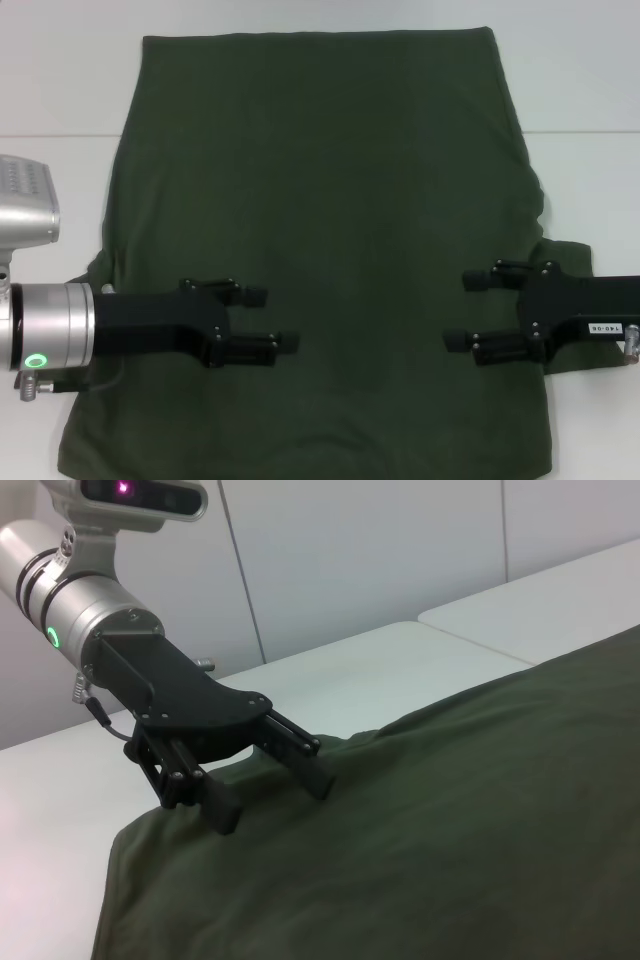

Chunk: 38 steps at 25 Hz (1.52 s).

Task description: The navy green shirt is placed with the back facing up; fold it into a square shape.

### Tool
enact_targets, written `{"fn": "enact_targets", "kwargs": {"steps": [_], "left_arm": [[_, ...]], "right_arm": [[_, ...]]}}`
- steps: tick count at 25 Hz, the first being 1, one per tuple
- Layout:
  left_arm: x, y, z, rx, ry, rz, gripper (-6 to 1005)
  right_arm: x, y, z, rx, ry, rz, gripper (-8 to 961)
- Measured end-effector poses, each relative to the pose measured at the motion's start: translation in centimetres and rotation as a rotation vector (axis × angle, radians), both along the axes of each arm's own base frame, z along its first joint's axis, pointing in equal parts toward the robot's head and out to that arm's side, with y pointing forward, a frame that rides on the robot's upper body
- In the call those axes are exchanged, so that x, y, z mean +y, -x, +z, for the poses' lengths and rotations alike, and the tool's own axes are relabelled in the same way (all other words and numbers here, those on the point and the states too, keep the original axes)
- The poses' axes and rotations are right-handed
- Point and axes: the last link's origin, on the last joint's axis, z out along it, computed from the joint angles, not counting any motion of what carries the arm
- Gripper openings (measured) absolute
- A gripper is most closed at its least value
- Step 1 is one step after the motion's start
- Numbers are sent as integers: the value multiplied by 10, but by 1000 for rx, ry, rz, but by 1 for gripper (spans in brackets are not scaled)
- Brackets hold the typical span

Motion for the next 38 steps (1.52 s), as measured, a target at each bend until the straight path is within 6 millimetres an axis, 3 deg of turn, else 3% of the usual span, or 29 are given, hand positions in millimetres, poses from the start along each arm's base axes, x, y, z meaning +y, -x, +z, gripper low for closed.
{"fn": "enact_targets", "kwargs": {"steps": [14, 19, 25, 29, 32, 38], "left_arm": [[1, 4, 5, -25, -16, 51, 876], [6, 27, 30, -161, -79, 363, 876], [-8, 70, 68, -294, -60, 759, 876], [-19, 91, 83, -330, -125, 833, 876], [-26, 104, 93, -334, -237, 796, 877], [-42, 120, 91, -254, -357, 691, 877]], "right_arm": [[2, -3, -1, 3, -12, -31, 944], [20, -16, 5, 58, -101, -295, 943], [40, -26, 16, 99, -176, -536, 943], [49, -28, 18, 123, -205, -611, 942], [55, -26, 18, 129, -222, -619, 942], [64, -19, 16, 125, -242, -607, 941]]}}
